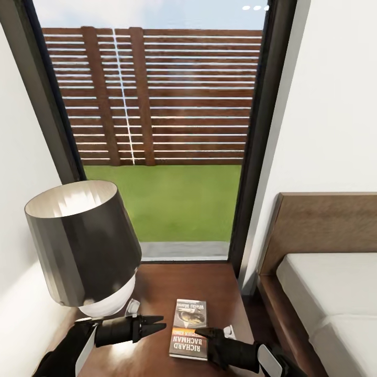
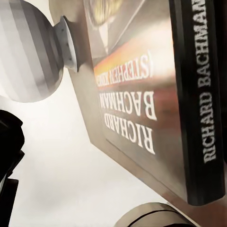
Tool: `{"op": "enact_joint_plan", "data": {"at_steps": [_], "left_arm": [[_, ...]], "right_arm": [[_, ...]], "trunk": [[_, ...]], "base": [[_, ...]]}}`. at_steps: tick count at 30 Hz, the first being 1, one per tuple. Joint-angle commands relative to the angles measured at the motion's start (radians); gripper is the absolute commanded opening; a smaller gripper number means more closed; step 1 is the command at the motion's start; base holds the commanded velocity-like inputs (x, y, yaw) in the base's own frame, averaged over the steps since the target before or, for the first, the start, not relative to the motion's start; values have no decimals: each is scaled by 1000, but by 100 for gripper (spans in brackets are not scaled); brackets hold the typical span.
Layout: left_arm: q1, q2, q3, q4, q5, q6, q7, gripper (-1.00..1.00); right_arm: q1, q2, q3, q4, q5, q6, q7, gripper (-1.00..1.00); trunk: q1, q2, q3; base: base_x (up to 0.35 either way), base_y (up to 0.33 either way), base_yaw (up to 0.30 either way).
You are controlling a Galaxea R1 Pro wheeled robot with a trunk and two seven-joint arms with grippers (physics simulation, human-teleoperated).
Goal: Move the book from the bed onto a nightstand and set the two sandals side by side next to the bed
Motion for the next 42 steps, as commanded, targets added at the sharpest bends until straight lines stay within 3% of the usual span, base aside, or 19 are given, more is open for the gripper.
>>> {"op": "enact_joint_plan", "data": {"at_steps": [1, 26, 30, 32, 42], "left_arm": [[0, 0, 0, 0, 2, 11, -3, 100], [0, 0, -1, 0, 1, 11, -1, 100], [0, 0, -1, 0, 2, 11, 38, 100], [0, -1, -2, 0, 2, 12, 67, 100], [0, -1, -2, 0, 2, 12, 81, 100]], "right_arm": [[0, 0, 1, 0, -5, 5, -1, 100], [0, 0, 1, 0, -5, 5, -1, 100], [0, 0, 1, 0, -5, 5, -1, 100], [0, 0, 1, 0, -5, 5, -1, 100], [0, -1, 1, 0, -5, 5, -1, 100]], "trunk": [[0, 0, -1], [0, 0, -1], [0, 0, -1], [-8, 14, 5], [-46, 84, 37]], "base": [[0, 0, 0], [-141, 0, 0], [-28, 0, 0], [-6, 0, 0], [-1, 0, 0]]}}
